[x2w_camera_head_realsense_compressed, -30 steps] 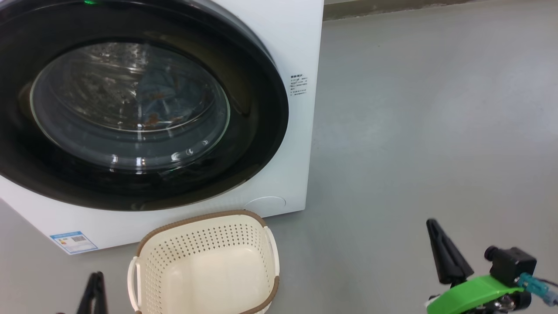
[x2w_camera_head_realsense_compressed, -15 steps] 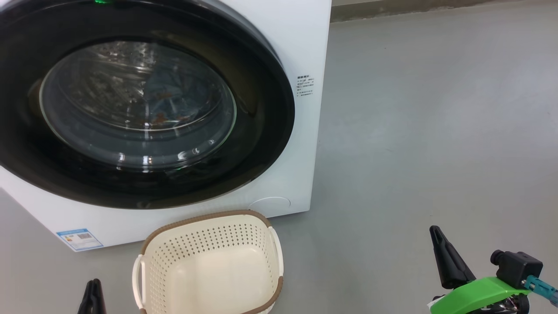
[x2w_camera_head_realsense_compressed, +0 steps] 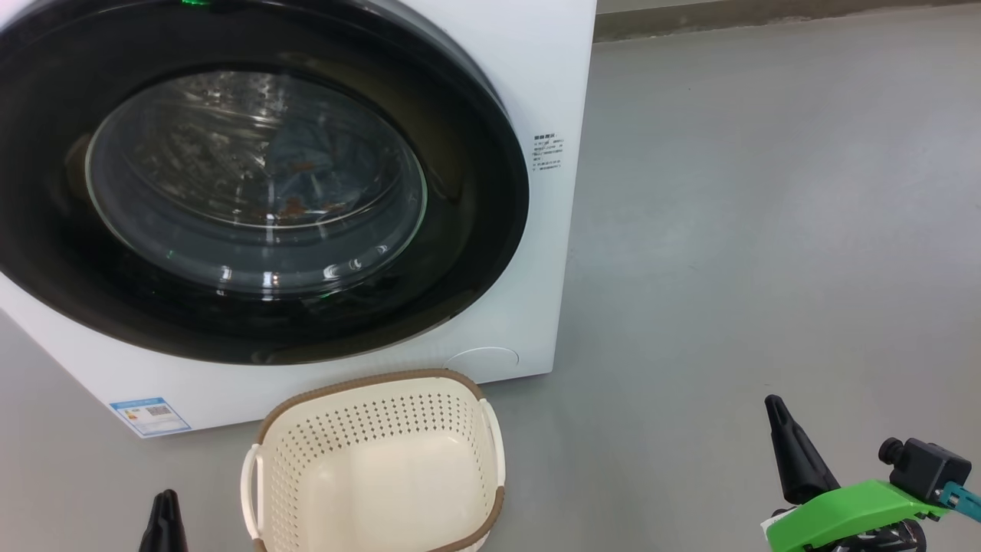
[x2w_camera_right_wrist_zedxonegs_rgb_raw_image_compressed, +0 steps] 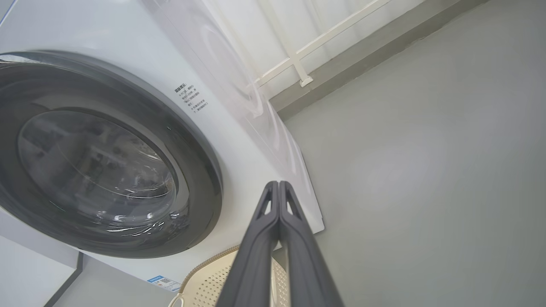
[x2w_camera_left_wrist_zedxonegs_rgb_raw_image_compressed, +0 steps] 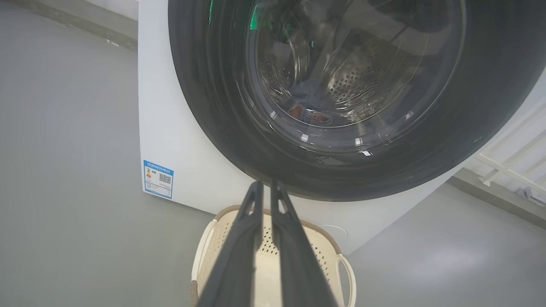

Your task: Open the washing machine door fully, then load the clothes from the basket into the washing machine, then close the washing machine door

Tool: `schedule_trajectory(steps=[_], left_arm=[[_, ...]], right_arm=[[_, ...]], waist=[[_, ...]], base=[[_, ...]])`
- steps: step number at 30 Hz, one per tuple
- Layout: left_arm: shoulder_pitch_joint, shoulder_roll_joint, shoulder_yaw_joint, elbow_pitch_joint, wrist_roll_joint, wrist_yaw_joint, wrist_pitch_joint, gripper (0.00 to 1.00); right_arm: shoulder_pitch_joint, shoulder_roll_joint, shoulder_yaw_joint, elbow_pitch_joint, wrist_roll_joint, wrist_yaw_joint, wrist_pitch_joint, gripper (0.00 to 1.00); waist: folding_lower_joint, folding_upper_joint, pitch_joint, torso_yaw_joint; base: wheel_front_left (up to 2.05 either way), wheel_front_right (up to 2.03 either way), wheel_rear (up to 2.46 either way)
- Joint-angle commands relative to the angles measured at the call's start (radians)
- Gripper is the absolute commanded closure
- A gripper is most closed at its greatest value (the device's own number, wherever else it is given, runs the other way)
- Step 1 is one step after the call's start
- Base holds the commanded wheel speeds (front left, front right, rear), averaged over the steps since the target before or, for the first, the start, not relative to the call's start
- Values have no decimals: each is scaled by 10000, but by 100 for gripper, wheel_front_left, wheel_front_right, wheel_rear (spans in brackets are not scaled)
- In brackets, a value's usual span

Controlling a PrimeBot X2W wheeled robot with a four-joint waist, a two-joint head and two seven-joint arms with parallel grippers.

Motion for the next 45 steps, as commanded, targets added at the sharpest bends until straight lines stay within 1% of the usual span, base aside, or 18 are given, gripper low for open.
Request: schedule_trajectory(steps=[1, 45], left_arm=[[-390, 136, 64, -334, -344, 2, 60, 100], [-838, 97, -123, -606, -5174, 4, 1323, 100]], right_arm=[[-349, -109, -108, -276, 383, -7, 80, 100], [-563, 174, -920, -406, 4233, -17, 1227, 100]], waist=[[0, 0, -7, 25], [0, 0, -131, 555]], base=[[0, 0, 0], [0, 0, 0]])
